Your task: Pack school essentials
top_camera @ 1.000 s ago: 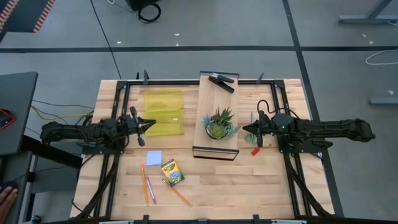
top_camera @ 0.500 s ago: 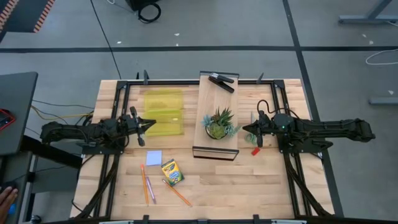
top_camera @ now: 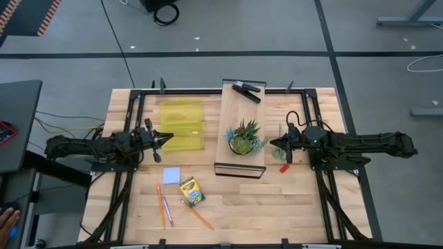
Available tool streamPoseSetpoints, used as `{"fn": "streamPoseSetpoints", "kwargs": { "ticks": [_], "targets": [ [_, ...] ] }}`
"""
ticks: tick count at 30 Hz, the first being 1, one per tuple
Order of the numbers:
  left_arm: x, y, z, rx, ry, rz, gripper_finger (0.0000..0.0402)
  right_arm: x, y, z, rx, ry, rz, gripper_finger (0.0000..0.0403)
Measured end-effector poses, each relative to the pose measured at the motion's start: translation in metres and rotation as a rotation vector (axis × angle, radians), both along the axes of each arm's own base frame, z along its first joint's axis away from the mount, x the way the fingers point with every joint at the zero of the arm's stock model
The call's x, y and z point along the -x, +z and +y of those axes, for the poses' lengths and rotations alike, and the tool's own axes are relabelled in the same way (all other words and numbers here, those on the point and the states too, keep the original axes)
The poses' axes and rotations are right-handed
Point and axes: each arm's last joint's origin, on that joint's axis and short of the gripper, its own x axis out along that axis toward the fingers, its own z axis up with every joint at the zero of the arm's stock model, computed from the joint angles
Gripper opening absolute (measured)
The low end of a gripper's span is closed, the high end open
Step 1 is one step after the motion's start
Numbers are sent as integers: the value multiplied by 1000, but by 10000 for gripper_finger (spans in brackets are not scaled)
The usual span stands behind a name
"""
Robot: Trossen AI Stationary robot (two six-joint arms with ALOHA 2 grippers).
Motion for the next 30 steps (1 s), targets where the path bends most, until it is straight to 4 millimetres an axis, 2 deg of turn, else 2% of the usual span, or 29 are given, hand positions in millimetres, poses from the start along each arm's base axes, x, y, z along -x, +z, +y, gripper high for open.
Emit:
{"fn": "streamPoseSetpoints", "kwargs": {
  "ticks": [14,23,30],
  "targets": [
    [0,0,0,0,0,0,28,0,0,0,0,0,0,8],
    [0,0,0,0,0,0,39,0,0,0,0,0,0,8],
    [0,0,0,0,0,0,29,0,0,0,0,0,0,8]
  ]
}}
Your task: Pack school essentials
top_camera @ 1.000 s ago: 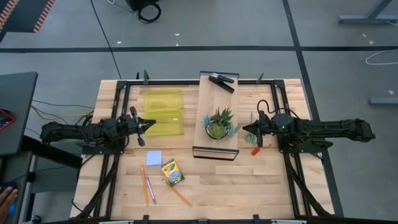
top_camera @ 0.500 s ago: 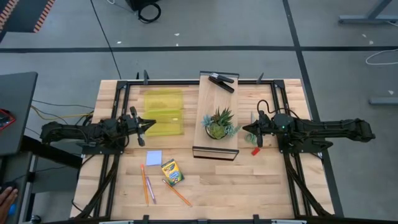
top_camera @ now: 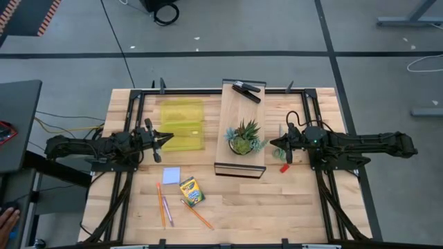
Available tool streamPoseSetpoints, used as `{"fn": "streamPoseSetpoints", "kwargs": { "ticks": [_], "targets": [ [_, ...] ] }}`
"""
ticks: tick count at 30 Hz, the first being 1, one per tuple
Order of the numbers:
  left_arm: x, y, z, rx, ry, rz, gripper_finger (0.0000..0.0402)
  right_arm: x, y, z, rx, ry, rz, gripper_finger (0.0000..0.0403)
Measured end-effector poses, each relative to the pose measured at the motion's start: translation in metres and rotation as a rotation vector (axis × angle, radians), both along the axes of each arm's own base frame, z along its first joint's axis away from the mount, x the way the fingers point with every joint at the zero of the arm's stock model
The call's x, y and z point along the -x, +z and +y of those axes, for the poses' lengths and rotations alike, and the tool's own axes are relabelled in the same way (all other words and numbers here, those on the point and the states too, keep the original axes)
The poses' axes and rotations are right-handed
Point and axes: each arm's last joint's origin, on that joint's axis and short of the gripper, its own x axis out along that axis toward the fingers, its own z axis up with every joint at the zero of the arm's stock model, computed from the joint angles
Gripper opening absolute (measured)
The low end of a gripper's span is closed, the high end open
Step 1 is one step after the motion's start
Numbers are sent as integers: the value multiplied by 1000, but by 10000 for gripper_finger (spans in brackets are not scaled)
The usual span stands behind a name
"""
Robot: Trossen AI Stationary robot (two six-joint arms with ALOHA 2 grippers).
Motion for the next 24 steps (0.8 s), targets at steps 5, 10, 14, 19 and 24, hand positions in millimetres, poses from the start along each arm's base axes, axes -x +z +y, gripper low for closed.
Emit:
{"fn": "streamPoseSetpoints", "kwargs": {
  "ticks": [5,10,14,19,24],
  "targets": [
    [0,0,0,0,0,0,31,0,0,0,0,0,0,8],
    [0,0,0,0,0,0,38,0,0,0,0,0,0,8],
    [0,0,0,0,0,0,36,0,0,0,0,0,0,8],
    [0,0,0,0,-1,0,28,0,0,0,0,0,0,8],
    [0,0,0,0,0,0,33,0,0,0,0,0,-1,8]
  ]
}}
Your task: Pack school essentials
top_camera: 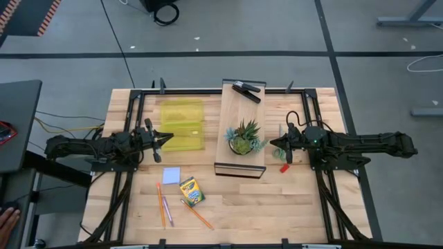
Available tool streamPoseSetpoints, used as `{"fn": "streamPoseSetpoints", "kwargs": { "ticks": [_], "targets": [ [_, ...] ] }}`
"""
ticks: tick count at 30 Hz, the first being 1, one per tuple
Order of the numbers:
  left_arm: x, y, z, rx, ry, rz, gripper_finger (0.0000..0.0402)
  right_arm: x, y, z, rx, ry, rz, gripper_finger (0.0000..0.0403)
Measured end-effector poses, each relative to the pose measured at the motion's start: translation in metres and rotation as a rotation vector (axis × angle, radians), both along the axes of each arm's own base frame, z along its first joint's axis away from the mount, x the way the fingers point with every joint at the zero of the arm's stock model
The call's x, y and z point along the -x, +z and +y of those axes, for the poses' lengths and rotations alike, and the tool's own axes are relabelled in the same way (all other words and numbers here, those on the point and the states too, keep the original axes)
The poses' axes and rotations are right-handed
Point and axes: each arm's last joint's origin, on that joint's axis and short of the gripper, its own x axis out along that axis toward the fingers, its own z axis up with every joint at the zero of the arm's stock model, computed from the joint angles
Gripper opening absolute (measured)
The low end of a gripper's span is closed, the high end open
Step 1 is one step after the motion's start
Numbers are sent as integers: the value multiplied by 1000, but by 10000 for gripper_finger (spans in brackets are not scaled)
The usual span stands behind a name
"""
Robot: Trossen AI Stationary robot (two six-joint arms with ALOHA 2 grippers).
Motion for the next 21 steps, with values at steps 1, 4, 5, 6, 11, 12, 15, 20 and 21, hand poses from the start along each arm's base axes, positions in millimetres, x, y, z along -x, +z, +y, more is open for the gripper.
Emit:
{"fn": "streamPoseSetpoints", "kwargs": {
  "ticks": [1,4,5,6,11,12,15,20,21],
  "targets": [
    [0,0,0,0,0,0,34,0,0,0,0,0,1,8],
    [0,0,0,0,0,1,38,0,0,0,0,0,1,8],
    [0,0,0,0,0,0,39,0,0,0,0,0,1,8],
    [0,0,0,0,0,0,38,0,0,0,0,0,1,8],
    [0,0,0,0,0,0,31,0,0,0,0,0,0,8],
    [0,0,0,0,0,0,29,0,0,0,0,0,1,8],
    [0,0,0,0,0,0,28,0,0,0,0,0,1,8],
    [0,0,0,0,0,0,36,0,0,0,0,0,1,8],
    [0,0,0,0,0,0,37,0,0,0,0,0,1,8]
  ]
}}
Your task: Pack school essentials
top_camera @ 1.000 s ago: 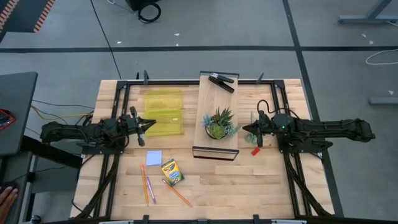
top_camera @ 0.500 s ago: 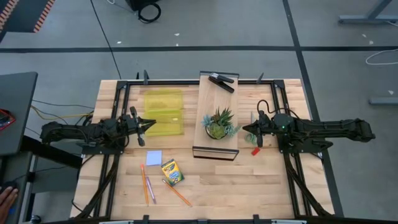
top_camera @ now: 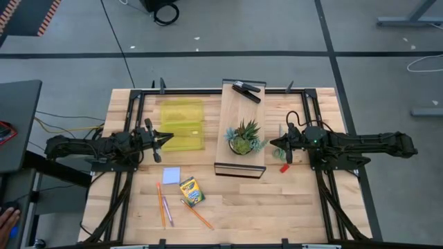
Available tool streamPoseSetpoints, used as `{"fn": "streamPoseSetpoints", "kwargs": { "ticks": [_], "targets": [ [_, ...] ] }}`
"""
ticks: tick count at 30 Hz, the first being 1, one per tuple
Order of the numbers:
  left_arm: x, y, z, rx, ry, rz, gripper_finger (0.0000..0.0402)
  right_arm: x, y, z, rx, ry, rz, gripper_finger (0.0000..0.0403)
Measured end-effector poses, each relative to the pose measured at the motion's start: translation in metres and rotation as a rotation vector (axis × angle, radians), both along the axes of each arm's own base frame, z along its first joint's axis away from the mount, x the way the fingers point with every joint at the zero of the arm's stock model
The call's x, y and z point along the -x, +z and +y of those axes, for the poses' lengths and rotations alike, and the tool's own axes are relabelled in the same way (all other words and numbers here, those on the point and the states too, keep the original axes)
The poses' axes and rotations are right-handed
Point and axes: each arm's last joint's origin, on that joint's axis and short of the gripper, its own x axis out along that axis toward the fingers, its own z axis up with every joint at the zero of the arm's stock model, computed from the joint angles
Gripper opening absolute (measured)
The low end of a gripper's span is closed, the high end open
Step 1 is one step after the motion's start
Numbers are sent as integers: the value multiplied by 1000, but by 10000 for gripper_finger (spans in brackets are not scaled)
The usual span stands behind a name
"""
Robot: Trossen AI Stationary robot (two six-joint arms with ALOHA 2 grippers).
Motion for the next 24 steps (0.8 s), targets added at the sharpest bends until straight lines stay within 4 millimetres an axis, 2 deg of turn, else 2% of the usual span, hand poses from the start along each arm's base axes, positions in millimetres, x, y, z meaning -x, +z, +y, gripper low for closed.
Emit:
{"fn": "streamPoseSetpoints", "kwargs": {
  "ticks": [11,24],
  "targets": [
    [0,0,0,0,0,1,28,0,0,0,0,0,0,8],
    [0,0,0,0,0,1,35,0,0,0,0,0,0,8]
  ]
}}
